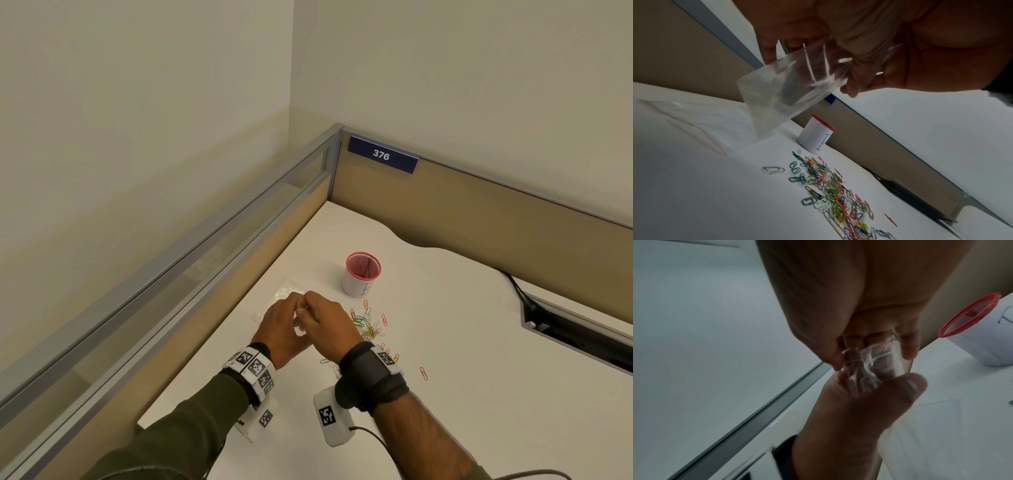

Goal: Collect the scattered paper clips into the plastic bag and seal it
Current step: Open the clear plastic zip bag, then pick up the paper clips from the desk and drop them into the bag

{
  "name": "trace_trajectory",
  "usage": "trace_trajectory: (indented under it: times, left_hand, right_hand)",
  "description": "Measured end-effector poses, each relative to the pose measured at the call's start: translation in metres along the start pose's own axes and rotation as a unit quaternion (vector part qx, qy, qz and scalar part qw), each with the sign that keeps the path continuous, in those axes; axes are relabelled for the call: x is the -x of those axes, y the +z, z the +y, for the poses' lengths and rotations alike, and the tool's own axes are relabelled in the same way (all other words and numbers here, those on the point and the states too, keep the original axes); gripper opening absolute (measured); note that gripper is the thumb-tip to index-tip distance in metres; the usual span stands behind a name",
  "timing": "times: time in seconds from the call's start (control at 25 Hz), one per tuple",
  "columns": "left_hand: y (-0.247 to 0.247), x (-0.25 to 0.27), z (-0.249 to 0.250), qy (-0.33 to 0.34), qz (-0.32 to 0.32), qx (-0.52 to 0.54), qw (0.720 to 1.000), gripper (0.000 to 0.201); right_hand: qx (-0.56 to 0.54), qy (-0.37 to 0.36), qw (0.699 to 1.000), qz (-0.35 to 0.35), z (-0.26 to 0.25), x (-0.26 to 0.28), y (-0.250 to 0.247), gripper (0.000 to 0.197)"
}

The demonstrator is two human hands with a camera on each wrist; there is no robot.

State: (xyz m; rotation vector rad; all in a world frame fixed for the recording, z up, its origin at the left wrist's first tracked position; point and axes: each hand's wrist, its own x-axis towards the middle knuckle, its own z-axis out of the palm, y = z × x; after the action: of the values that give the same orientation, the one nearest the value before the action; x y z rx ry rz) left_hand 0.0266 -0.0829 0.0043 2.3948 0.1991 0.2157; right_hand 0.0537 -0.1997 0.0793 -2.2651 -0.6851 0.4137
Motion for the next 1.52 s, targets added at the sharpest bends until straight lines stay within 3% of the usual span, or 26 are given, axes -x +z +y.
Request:
trace_trajectory:
  times: [0.08, 0.16, 0.24, 0.32, 0.44, 0.52, 0.64, 0.8, 0.88, 0.96, 1.08, 1.24, 1.36, 1.52]
  left_hand:
    - [-0.007, 0.0, -0.007, -0.014, 0.004, 0.033, 0.999, 0.036]
    - [-0.016, 0.0, -0.013, -0.044, 0.014, 0.082, 0.996, 0.03]
    - [-0.029, 0.003, -0.019, -0.052, 0.032, 0.122, 0.991, 0.032]
    - [-0.041, 0.008, -0.026, -0.044, 0.057, 0.146, 0.987, 0.037]
    - [-0.059, 0.014, -0.037, -0.049, 0.092, 0.17, 0.98, 0.041]
    - [-0.069, 0.017, -0.041, -0.051, 0.105, 0.181, 0.977, 0.042]
    - [-0.072, 0.019, -0.039, -0.057, 0.112, 0.187, 0.974, 0.041]
    - [-0.068, 0.021, -0.043, -0.059, 0.11, 0.184, 0.975, 0.043]
    - [-0.066, 0.022, -0.046, -0.056, 0.102, 0.186, 0.976, 0.043]
    - [-0.065, 0.023, -0.045, -0.062, 0.098, 0.179, 0.977, 0.044]
    - [-0.067, 0.024, -0.044, -0.074, 0.102, 0.173, 0.977, 0.044]
    - [-0.07, 0.022, -0.047, -0.071, 0.104, 0.174, 0.977, 0.045]
    - [-0.069, 0.021, -0.05, -0.075, 0.104, 0.172, 0.977, 0.046]
    - [-0.065, 0.021, -0.051, -0.069, 0.094, 0.172, 0.978, 0.045]
  right_hand:
    - [0.014, -0.04, 0.998, 0.049, -0.003, 0.005, -0.003, 0.021]
    - [0.042, -0.083, 0.984, 0.151, 0.004, 0.011, -0.012, 0.021]
    - [0.084, -0.06, 0.973, 0.205, 0.033, 0.015, -0.026, 0.022]
    - [0.155, 0.083, 0.969, 0.174, 0.086, 0.023, -0.039, 0.026]
    - [0.237, 0.357, 0.901, 0.072, 0.165, 0.061, -0.047, 0.029]
    - [0.208, 0.435, 0.874, 0.062, 0.19, 0.083, -0.041, 0.03]
    - [0.191, 0.402, 0.892, 0.076, 0.189, 0.078, -0.021, 0.028]
    - [0.229, 0.285, 0.929, 0.057, 0.161, 0.046, -0.004, 0.024]
    - [0.234, 0.195, 0.951, 0.054, 0.146, 0.027, 0.006, 0.032]
    - [0.225, 0.053, 0.973, -0.013, 0.126, 0.01, 0.027, 0.052]
    - [0.269, -0.061, 0.949, -0.153, 0.106, -0.002, 0.06, 0.067]
    - [0.299, -0.079, 0.932, -0.19, 0.126, 0.021, 0.057, 0.065]
    - [0.28, -0.086, 0.945, -0.145, 0.138, 0.034, 0.032, 0.06]
    - [0.237, 0.082, 0.967, -0.04, 0.157, -0.012, 0.001, 0.059]
